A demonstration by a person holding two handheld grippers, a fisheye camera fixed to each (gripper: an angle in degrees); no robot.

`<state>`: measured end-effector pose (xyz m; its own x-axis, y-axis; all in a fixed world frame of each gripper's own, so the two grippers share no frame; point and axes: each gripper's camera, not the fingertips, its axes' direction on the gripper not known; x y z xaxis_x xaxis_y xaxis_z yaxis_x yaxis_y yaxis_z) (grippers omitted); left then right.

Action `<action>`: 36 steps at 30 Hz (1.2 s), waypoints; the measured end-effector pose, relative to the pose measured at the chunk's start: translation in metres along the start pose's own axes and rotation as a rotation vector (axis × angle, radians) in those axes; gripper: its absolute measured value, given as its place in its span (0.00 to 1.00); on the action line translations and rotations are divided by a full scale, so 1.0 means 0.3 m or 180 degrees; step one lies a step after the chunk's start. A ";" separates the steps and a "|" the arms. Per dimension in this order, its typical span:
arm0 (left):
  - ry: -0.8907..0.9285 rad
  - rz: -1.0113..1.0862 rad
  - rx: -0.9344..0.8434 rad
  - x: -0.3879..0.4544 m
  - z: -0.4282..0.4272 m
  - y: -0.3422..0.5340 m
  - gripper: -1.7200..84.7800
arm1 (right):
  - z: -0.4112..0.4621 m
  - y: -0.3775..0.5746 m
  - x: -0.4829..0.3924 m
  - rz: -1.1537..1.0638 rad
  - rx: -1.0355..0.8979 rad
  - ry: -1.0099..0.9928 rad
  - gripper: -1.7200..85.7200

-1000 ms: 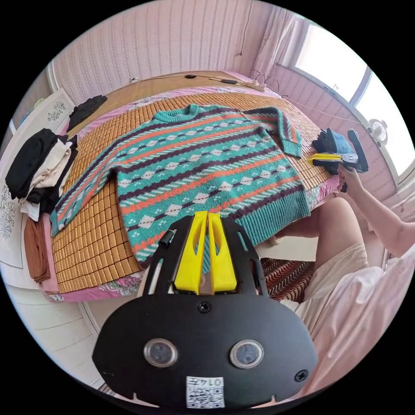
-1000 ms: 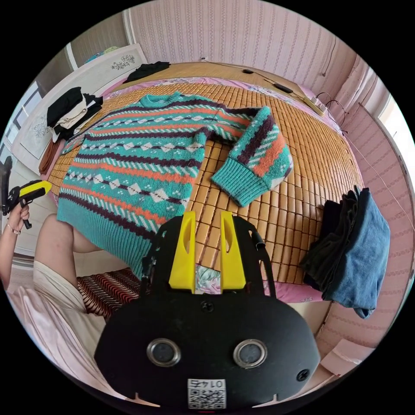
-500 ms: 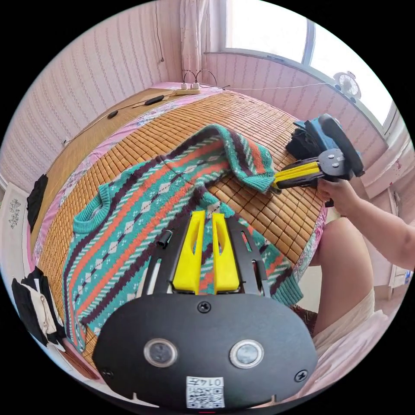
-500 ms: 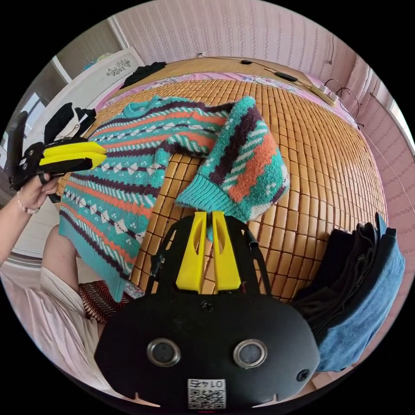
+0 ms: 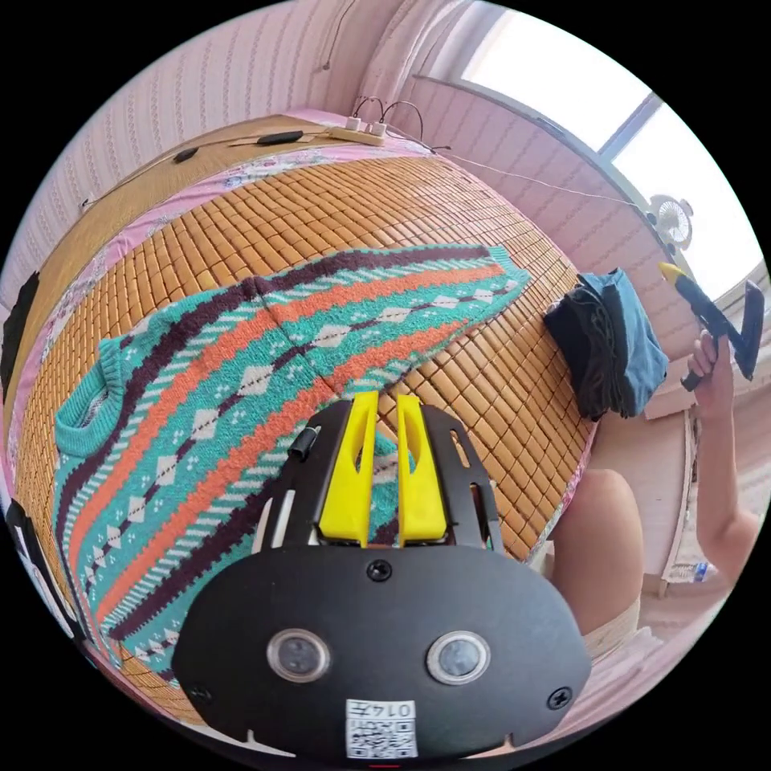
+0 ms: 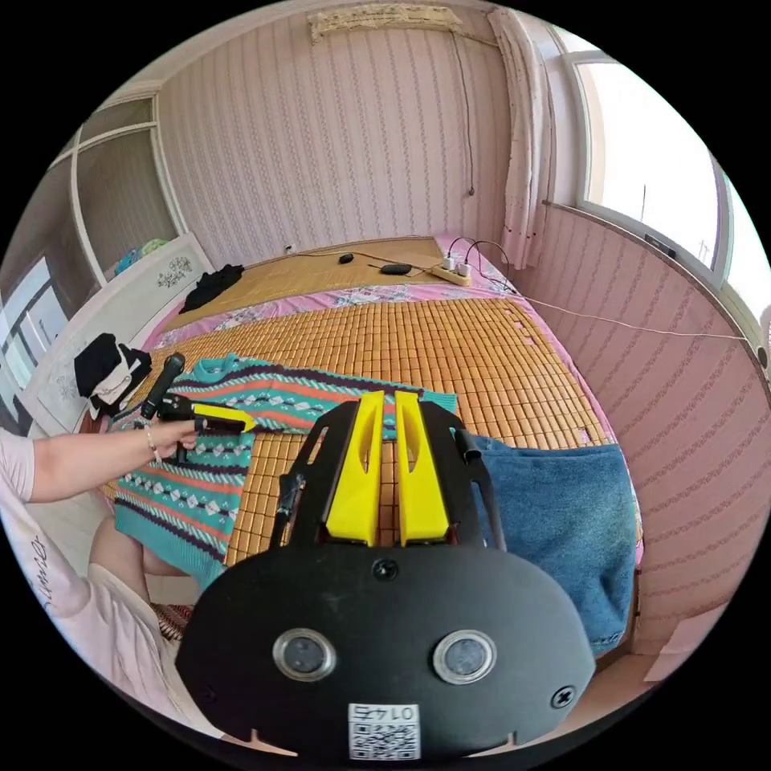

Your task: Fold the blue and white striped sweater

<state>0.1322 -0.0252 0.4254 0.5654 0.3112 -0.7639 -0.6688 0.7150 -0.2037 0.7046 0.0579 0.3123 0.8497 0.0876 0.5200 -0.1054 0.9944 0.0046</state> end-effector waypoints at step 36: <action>-0.0599 -0.1715 -0.0423 -0.297 -0.471 1.495 0.03 | 0.525 0.475 -0.844 -0.0414 -0.2190 -0.0576 0.04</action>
<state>-0.2863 0.1794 0.3155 0.9103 0.0401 -0.4119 -0.3113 0.7223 -0.6176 0.3929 0.1683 0.3159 0.7281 0.0142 0.6853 0.3905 0.8130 -0.4318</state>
